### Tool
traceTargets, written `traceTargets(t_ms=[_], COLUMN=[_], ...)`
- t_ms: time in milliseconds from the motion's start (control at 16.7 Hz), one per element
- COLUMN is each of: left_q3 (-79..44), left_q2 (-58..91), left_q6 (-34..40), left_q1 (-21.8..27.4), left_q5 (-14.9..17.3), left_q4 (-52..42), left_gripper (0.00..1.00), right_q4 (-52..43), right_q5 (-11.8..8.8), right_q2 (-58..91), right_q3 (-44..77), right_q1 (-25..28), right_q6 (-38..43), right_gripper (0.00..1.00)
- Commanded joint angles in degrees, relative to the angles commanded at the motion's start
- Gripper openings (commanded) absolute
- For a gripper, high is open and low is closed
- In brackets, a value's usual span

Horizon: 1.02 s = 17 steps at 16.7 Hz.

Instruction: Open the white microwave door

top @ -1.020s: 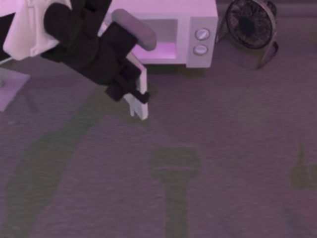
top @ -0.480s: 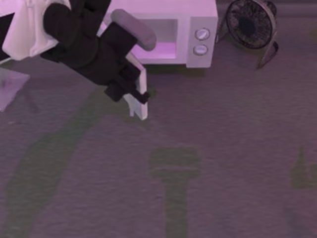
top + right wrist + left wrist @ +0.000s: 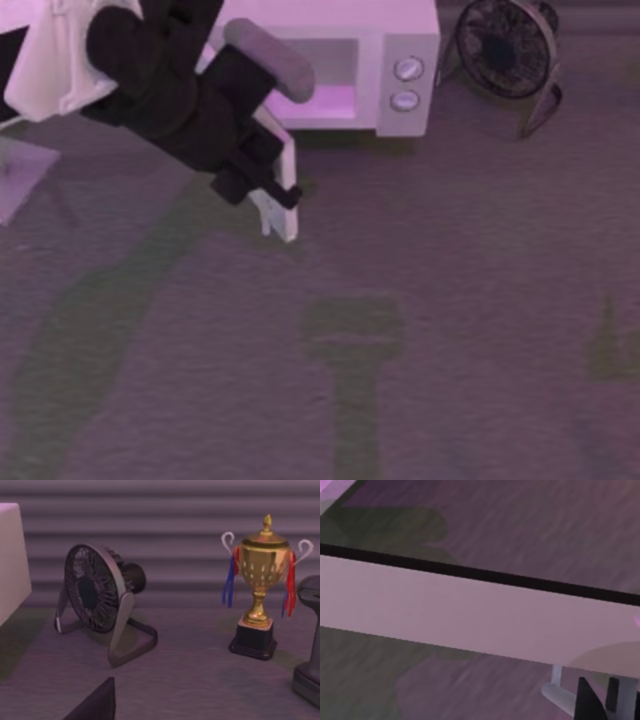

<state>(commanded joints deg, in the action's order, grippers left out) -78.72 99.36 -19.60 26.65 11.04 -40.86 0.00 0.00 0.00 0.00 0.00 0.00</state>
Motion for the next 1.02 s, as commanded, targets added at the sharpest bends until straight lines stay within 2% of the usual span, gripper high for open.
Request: traceTargets(t_ms=[240,660,1020], left_q3=[0.2,1.5,1.6], left_q2=[0.0,-1.6,-1.6], left_q6=[-0.7,-9.9,-10.1], left_q1=[-0.1,-3.9,-4.0], left_q5=[0.7,5.0,5.1], left_q4=[-0.3,-2.4,-2.4], left_gripper=[0.0,0.0,0.0], right_q4=[0.0,0.0,0.0], right_q5=[0.0,0.0,0.0], right_q2=[0.0,0.0,0.0], right_q3=[0.0,0.0,0.0], right_q1=[0.0,0.0,0.0], right_q6=[0.0,0.0,0.0], right_gripper=[1.0,1.0,1.0])
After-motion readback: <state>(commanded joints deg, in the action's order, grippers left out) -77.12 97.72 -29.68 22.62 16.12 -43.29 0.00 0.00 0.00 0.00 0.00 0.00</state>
